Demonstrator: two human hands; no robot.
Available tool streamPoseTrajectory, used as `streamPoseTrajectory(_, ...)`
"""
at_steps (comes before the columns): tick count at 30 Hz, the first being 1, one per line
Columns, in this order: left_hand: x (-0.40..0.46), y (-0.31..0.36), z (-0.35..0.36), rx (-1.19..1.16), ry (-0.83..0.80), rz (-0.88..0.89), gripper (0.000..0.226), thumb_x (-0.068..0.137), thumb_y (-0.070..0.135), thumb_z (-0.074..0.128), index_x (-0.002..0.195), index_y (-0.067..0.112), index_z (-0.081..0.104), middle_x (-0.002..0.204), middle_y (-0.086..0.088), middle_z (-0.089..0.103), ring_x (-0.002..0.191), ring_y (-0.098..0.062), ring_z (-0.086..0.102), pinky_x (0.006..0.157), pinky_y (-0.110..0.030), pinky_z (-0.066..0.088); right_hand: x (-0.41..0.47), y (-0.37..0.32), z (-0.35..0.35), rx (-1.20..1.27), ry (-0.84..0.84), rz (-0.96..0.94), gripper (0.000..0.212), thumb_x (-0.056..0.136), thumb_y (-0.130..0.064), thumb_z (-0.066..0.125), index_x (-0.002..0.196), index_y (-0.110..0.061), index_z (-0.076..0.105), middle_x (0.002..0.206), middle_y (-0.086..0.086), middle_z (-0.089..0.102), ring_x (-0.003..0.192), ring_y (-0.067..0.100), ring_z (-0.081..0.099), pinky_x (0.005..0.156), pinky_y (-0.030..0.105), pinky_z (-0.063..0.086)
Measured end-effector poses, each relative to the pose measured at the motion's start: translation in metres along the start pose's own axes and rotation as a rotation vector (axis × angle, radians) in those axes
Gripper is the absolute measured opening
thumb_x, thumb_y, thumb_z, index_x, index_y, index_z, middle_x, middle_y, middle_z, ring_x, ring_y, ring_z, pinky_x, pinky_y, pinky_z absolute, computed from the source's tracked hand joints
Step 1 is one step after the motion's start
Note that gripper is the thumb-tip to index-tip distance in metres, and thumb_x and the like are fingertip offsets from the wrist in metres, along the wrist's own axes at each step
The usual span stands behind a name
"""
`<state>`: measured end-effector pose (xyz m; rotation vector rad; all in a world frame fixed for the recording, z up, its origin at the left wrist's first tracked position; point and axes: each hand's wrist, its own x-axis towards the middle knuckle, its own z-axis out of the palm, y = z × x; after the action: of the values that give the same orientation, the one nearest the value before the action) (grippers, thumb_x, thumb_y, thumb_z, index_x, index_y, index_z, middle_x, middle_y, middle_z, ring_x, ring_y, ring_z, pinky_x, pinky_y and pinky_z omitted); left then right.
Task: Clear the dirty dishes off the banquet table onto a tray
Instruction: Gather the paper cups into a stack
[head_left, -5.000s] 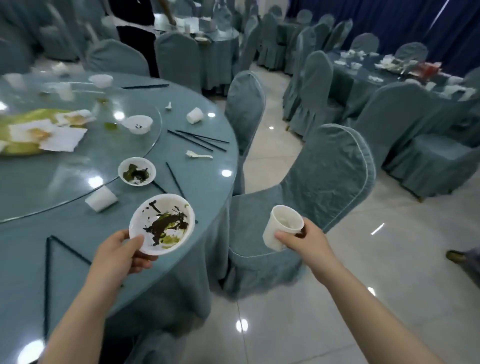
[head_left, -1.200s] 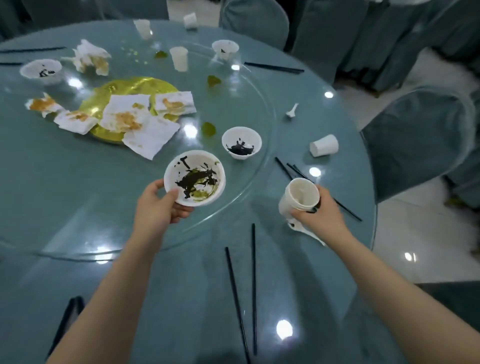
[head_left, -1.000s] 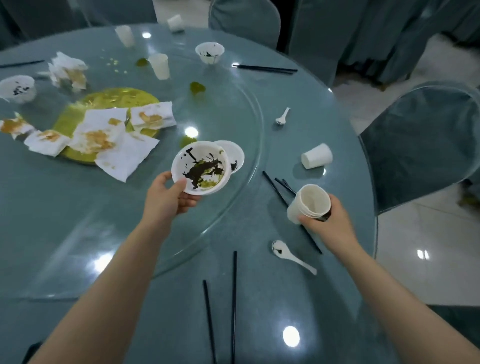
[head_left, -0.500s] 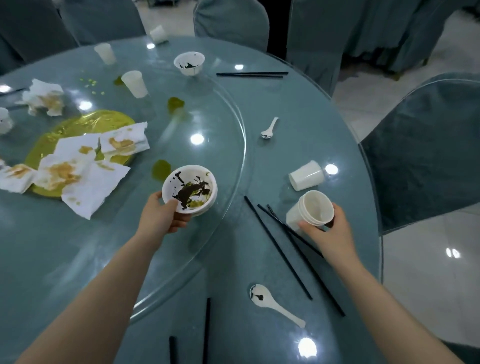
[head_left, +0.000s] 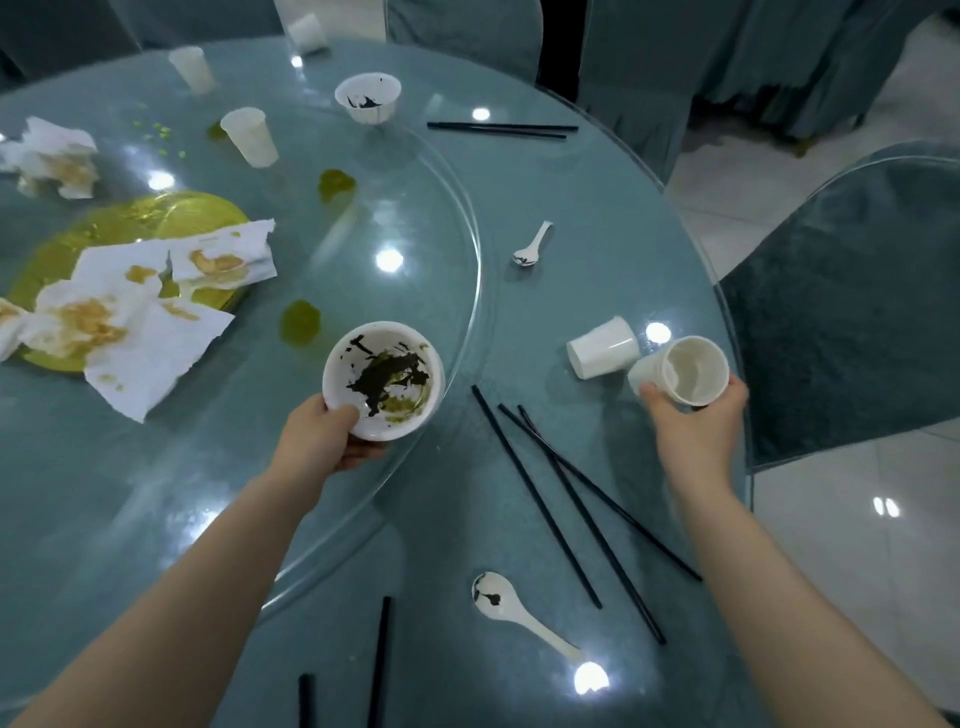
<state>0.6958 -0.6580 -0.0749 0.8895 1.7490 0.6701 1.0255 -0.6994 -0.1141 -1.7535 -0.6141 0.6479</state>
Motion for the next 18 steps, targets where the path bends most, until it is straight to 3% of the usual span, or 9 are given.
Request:
streamPoseTrajectory(3,-0.001,0.003,0.006,0.016,-0.029,0.025,0.020,0.087,0.009,0.042,0.092,0.024,0.056,0.071,-0.003,0.074,0.058,-0.021,0.070,0.053,-0.027,0.048,0.014,-0.004,0.009,0.040,0.040,0.007,0.063,0.072,-0.030,0.080,0.113,-0.041,0.033,0.099,-0.025,0.050,0.089,-0.012,0.053,0.067,0.005,0.037)
streamPoseTrajectory(5,-0.001,0.007,0.009,0.022,-0.052,0.037,0.021,0.086,0.008,0.042,0.093,0.023,0.056,0.069,-0.002,0.074,0.057,-0.021,0.069,0.051,-0.028,0.048,0.023,-0.005,0.014,0.066,0.052,0.005,0.064,0.074,-0.026,0.079,0.115,-0.043,0.033,0.105,-0.022,0.051,0.094,-0.006,0.055,0.073,0.009,0.040)
streamPoseTrajectory(9,-0.001,0.010,0.012,0.017,-0.069,0.051,0.022,0.086,0.007,0.042,0.093,0.022,0.057,0.068,-0.002,0.073,0.053,-0.019,0.067,0.045,-0.024,0.048,0.045,-0.009,0.022,0.067,0.053,-0.005,0.066,0.072,-0.023,0.080,0.122,-0.033,0.038,0.121,-0.008,0.054,0.105,0.006,0.056,0.087,0.020,0.046)
streamPoseTrajectory(14,-0.001,0.015,0.021,0.050,-0.105,0.046,0.021,0.086,0.008,0.041,0.094,0.018,0.058,0.067,-0.007,0.073,0.051,-0.015,0.066,0.044,-0.022,0.046,0.060,-0.010,0.036,0.026,-0.073,0.075,0.061,0.071,-0.021,0.078,0.123,-0.013,0.046,0.116,0.003,0.060,0.103,0.018,0.059,0.086,0.032,0.051)
streamPoseTrajectory(18,-0.003,0.026,0.038,0.147,-0.181,0.091,0.019,0.087,0.008,0.043,0.095,0.014,0.058,0.062,-0.005,0.072,0.050,-0.016,0.067,0.040,-0.019,0.045,0.055,-0.007,0.042,0.036,-0.171,0.122,0.057,0.073,-0.021,0.075,0.122,-0.009,0.050,0.115,0.007,0.062,0.103,0.021,0.060,0.091,0.043,0.052)
